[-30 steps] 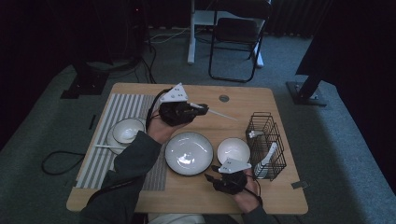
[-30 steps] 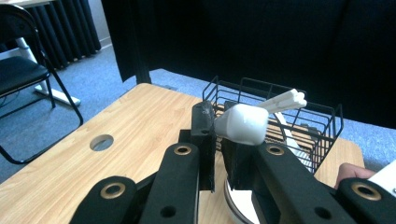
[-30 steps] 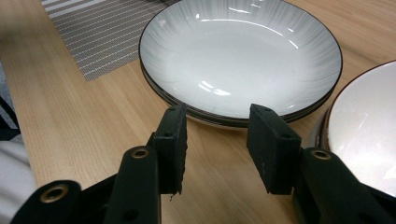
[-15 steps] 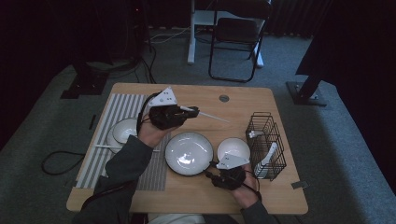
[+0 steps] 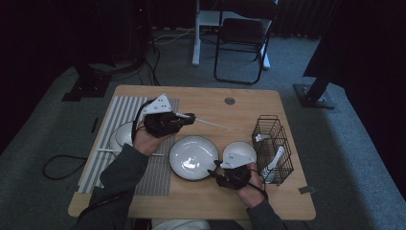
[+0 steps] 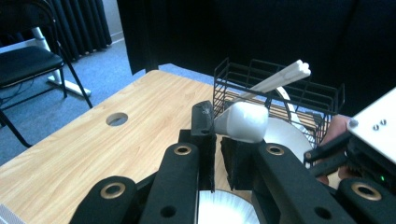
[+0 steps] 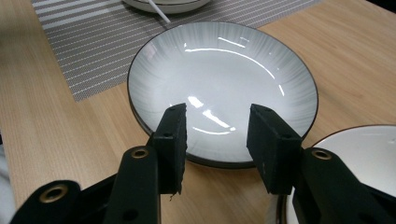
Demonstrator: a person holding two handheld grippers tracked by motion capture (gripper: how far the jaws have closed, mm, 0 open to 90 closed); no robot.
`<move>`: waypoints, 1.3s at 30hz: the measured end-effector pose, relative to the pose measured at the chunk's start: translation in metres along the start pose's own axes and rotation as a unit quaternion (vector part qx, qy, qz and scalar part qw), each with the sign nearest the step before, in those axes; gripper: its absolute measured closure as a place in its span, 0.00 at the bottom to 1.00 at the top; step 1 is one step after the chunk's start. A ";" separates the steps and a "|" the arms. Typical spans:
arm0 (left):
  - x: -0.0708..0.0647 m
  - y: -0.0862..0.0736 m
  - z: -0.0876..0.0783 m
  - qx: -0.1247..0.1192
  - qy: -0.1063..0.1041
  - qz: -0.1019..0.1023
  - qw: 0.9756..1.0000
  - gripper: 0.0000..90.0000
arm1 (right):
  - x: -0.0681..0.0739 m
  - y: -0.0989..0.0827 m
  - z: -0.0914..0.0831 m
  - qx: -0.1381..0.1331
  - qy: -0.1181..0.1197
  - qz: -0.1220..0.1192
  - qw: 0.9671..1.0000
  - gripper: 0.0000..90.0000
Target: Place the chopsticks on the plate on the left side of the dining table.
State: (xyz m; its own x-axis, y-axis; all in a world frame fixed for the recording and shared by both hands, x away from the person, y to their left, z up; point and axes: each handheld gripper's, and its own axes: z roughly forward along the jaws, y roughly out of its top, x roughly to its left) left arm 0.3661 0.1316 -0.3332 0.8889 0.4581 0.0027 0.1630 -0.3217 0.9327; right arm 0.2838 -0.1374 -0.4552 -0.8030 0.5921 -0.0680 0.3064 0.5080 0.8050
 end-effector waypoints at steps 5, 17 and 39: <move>0.001 -0.006 -0.006 -0.002 0.002 -0.005 1.000 0.93 | -0.003 0.006 -0.002 -0.002 -0.003 -0.005 1.000 0.65; -0.003 -0.017 -0.019 0.001 0.004 -0.003 1.000 0.93 | -0.015 0.020 -0.007 -0.010 -0.015 -0.014 1.000 0.69; 0.002 -0.044 -0.034 0.007 0.017 -0.028 0.999 0.93 | -0.031 0.035 0.001 -0.014 -0.025 -0.017 0.999 0.95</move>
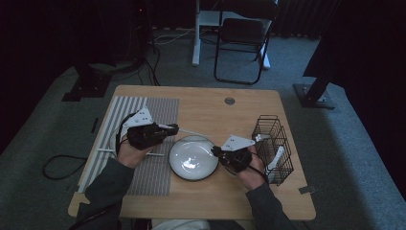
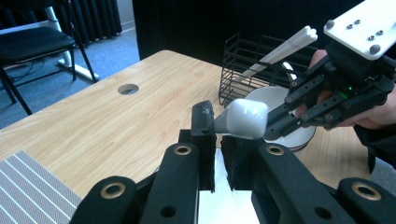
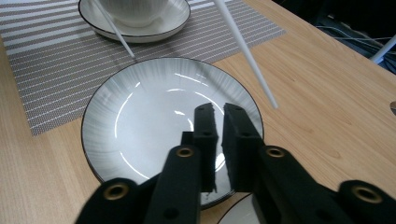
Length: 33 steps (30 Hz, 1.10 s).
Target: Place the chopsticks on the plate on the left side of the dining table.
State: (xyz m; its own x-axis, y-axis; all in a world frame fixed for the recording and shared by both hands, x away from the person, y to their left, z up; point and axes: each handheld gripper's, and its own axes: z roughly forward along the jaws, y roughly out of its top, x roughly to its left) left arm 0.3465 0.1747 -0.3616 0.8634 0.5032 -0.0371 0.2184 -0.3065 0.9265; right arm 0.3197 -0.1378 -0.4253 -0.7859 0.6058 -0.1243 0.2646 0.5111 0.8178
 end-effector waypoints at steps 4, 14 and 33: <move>0.001 -0.003 -0.001 0.001 0.001 -0.003 1.000 0.93 | -0.002 0.002 0.002 0.004 0.001 -0.006 1.000 0.96; 0.000 -0.007 -0.004 0.001 0.001 -0.006 1.000 0.93 | -0.004 0.007 0.010 0.015 0.016 -0.018 1.000 0.72; -0.020 -0.001 -0.009 -0.005 -0.036 0.014 0.999 0.93 | -0.013 0.014 0.040 0.050 0.002 -0.037 0.998 0.72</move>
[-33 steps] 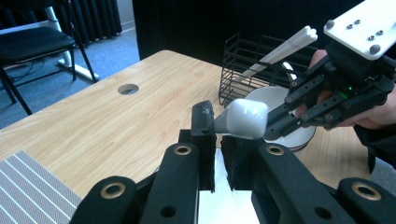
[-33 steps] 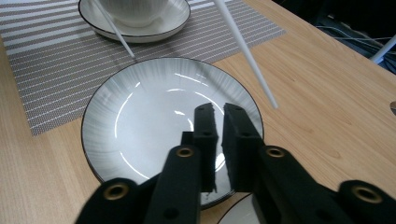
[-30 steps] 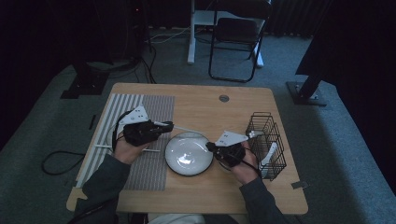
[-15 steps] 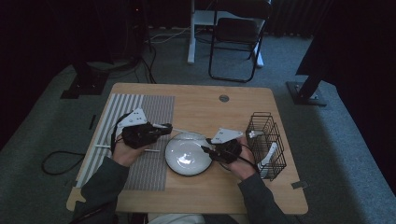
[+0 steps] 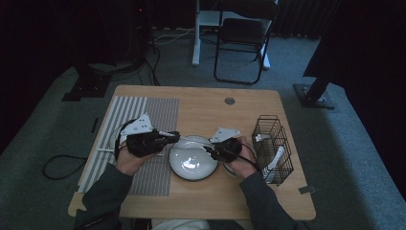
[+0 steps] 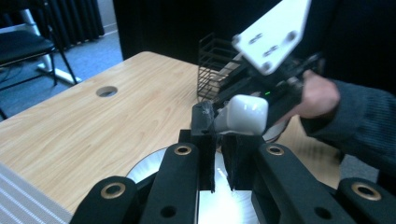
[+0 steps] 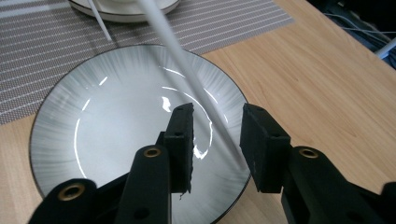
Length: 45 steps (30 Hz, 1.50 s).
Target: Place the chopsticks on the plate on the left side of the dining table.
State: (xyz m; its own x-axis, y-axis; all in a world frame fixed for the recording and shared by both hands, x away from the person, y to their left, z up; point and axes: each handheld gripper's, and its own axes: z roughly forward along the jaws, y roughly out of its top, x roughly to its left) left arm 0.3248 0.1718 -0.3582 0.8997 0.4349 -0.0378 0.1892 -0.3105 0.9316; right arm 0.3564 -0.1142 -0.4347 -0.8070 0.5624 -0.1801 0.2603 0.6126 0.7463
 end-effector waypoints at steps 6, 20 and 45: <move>0.002 0.002 0.000 -0.008 -0.001 -0.003 1.000 0.93 | 0.002 -0.002 0.001 -0.001 0.004 -0.009 1.000 0.85; 0.024 -0.008 0.010 0.015 0.041 -0.022 0.999 0.84 | 0.017 -0.009 -0.004 -0.019 0.048 -0.063 0.997 0.96; 0.023 -0.009 0.015 0.029 0.142 0.025 0.989 0.93 | 0.029 0.002 -0.014 -0.011 0.049 -0.078 0.996 0.96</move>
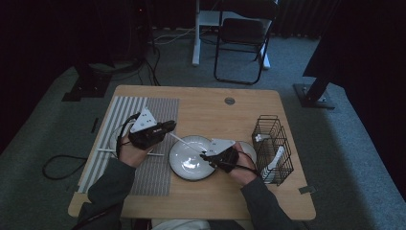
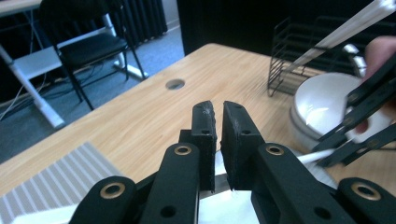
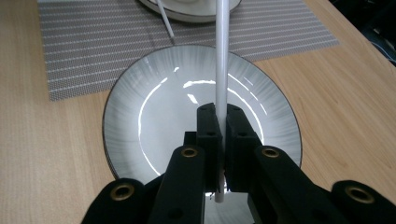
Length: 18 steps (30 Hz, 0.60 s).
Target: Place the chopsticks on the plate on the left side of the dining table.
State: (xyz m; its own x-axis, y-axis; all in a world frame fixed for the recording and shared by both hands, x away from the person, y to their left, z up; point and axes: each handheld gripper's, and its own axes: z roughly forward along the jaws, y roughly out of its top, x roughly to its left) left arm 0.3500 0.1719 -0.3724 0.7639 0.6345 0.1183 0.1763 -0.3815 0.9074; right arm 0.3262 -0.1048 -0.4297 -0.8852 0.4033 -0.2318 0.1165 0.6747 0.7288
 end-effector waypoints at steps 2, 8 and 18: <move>0.004 -0.006 0.002 0.007 0.003 -0.007 1.000 0.93 | 0.000 0.001 -0.002 -0.003 0.003 0.000 1.000 0.96; 0.010 -0.018 0.004 0.025 0.016 -0.018 0.999 0.90 | 0.003 0.005 -0.001 -0.004 0.011 -0.004 1.000 0.96; 0.011 -0.014 -0.008 0.024 0.023 -0.012 0.999 0.83 | 0.008 0.026 0.009 0.011 0.032 -0.003 0.999 0.96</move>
State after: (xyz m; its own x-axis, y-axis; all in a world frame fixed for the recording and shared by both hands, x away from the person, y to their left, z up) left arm 0.3506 0.1893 -0.3805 0.7299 0.6736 0.1160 0.2249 -0.3970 0.8899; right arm 0.3264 -0.0785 -0.4186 -0.9126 0.3596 -0.1945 0.1203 0.6909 0.7129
